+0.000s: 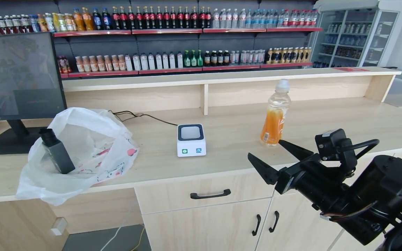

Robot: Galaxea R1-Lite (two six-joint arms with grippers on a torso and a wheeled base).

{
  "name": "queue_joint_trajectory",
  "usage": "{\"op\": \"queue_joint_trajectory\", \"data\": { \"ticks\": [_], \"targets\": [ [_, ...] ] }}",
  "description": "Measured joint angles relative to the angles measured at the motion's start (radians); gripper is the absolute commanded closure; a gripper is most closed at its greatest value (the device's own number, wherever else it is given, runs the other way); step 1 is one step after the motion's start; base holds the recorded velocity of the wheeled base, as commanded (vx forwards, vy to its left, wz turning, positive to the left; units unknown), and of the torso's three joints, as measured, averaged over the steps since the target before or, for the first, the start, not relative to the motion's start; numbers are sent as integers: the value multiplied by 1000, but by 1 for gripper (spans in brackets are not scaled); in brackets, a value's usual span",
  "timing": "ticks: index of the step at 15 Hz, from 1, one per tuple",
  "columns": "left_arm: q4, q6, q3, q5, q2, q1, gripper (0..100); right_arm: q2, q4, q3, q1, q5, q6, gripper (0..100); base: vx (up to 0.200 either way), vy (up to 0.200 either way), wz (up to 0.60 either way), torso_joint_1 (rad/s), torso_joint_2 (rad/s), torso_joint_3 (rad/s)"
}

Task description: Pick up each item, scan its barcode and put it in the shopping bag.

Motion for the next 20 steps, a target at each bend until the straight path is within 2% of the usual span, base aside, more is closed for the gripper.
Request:
{"op": "queue_joint_trajectory", "data": {
  "ticks": [10, 20],
  "targets": [
    [-2, 1, 0, 0, 0, 0, 0, -1, 0, 33, -13, 1, 0, 0, 0, -200, 0, 0, 0, 2],
    [-1, 0, 0, 0, 0, 0, 0, 20, 2, 47, -31, 1, 0, 0, 200, 0, 0, 4, 2, 4]
  ]
}}
